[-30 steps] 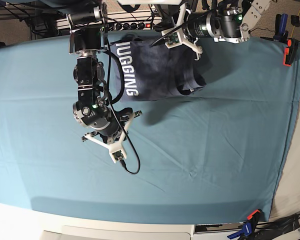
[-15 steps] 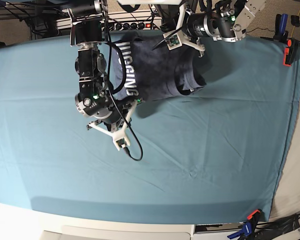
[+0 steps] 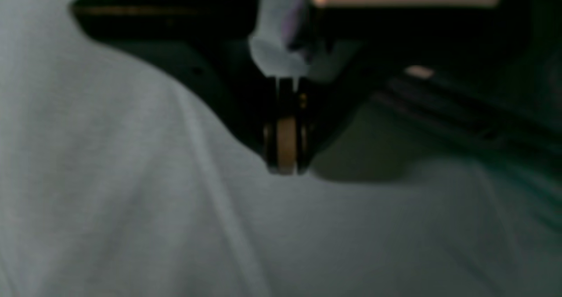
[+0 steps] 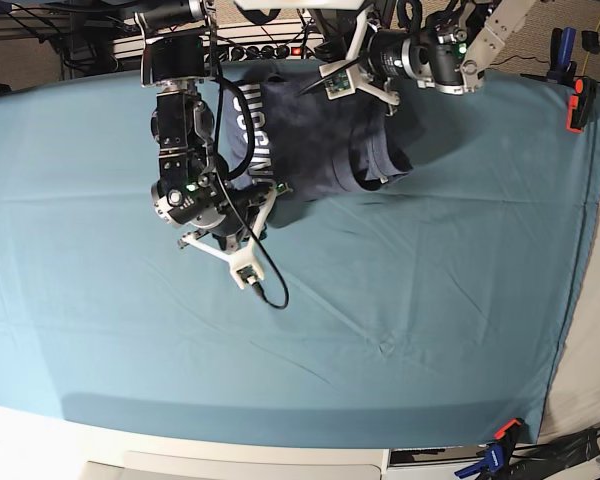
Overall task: Fold the T-shirt properly
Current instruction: 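Grasp the bundle edges with both grippers and rotate it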
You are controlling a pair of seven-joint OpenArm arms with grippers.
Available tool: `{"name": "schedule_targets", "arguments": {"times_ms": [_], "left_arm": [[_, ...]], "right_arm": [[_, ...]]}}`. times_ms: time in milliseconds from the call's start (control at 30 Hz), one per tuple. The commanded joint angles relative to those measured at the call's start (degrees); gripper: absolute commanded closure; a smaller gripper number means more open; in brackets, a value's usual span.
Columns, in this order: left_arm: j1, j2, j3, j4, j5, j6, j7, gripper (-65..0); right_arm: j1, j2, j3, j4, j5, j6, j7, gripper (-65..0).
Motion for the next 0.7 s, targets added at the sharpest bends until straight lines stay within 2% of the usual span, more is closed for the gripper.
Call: {"name": "schedule_targets", "arguments": {"times_ms": [0, 100, 200, 300, 433, 667], "left_arm": [[-2.16, 0.35, -1.22, 0.52, 3.23, 6.38, -2.82, 0.0], [-2.19, -0.22, -1.20, 0.50, 0.85, 4.48, 0.39, 0.0], [-2.16, -2.93, -1.20, 0.50, -6.23, 2.47, 2.36, 0.0], [-2.16, -5.25, -1.20, 0.50, -8.76, 2.25, 3.72, 0.0], [-2.16, -7.39, -1.20, 0.50, -9.90, 2.29, 3.82, 0.0], [-2.16, -6.91, -1.20, 0.50, -10.12, 2.34, 2.10, 0.0]], "right_arm": [[0.66, 0.02, 0.07, 0.98, 0.87, 0.26, 0.48, 0.0], [-0.46, 0.02, 0.07, 0.98, 0.94, 0.46, 0.52, 0.0], [-1.11, 0.07, 0.07, 0.98, 0.94, 0.66, 0.50, 0.0], [-1.22, 0.04, 0.07, 0.98, 0.92, 0.74, 0.61, 0.0], [-1.22, 0.04, 0.07, 0.98, 0.94, 0.83, 0.72, 0.0], [-1.25, 0.02, 0.07, 0.98, 0.94, 0.83, 0.68, 0.0]]}}
